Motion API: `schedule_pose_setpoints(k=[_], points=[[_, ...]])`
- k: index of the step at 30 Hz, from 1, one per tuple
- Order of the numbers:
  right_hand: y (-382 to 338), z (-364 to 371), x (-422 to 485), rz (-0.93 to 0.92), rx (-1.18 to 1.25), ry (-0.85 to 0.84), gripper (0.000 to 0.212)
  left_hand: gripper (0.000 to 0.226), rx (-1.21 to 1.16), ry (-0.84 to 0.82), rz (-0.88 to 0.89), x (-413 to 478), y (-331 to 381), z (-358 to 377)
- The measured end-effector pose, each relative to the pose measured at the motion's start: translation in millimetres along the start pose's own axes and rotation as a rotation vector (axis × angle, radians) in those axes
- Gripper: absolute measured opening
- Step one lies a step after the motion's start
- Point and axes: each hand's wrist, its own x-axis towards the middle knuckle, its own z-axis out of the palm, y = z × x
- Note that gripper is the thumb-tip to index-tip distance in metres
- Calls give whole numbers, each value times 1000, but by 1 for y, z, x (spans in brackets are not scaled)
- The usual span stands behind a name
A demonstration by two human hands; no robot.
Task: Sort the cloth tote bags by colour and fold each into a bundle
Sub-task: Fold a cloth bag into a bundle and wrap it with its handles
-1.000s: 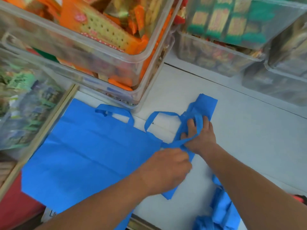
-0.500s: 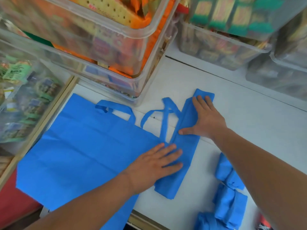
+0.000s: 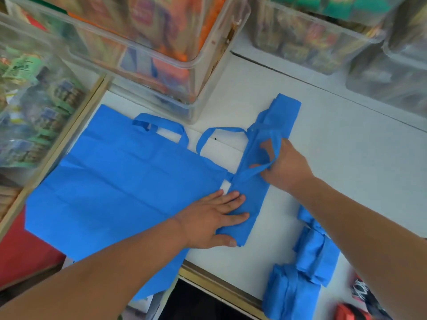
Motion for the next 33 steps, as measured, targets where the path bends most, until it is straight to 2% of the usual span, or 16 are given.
schedule_pose_setpoints(k=[2,4,6,7,12,13,16,17,20,22,24,26,29,32,33], points=[[3,6,-25,-97,-1,-71,60,78,76,-40,-25,0,5,-1],[9,11,-48,-240,88,7,52,87,176,-87,-26,0,10,-4],[12,17,-65,-331,99,63,44,83,197,-80,-38,0,12,-5],[11,18,-70,-333,105,37,44,76,170,-60,-54,0,14,-6],[5,20,-101,-352,148,-302,81,55,-184,-41,-209,7,36,-31],[4,22,-107,-344,161,-328,81,54,-269,-44,-252,7,41,-39],[5,26,-121,-296,351,-201,45,52,-527,-116,-367,8,57,-63],[6,27,-125,-270,401,-180,40,53,-562,-142,-378,10,63,-69],[9,24,-131,-197,510,-236,39,59,-747,-106,-389,17,72,-83],[10,19,-134,-162,604,-248,55,54,-838,-74,-387,26,70,-88],[7,8,-135,-100,614,-243,63,60,-746,-86,-413,35,64,-90],[5,-2,-130,-36,604,-278,59,66,-599,-59,-479,43,56,-95],[3,-8,-115,46,618,-309,38,66,-462,169,-564,42,52,-110],[5,-10,-101,98,566,-302,44,74,-398,334,-619,34,43,-113],[2,-13,-96,141,558,-310,36,70,-366,376,-649,32,38,-112]])
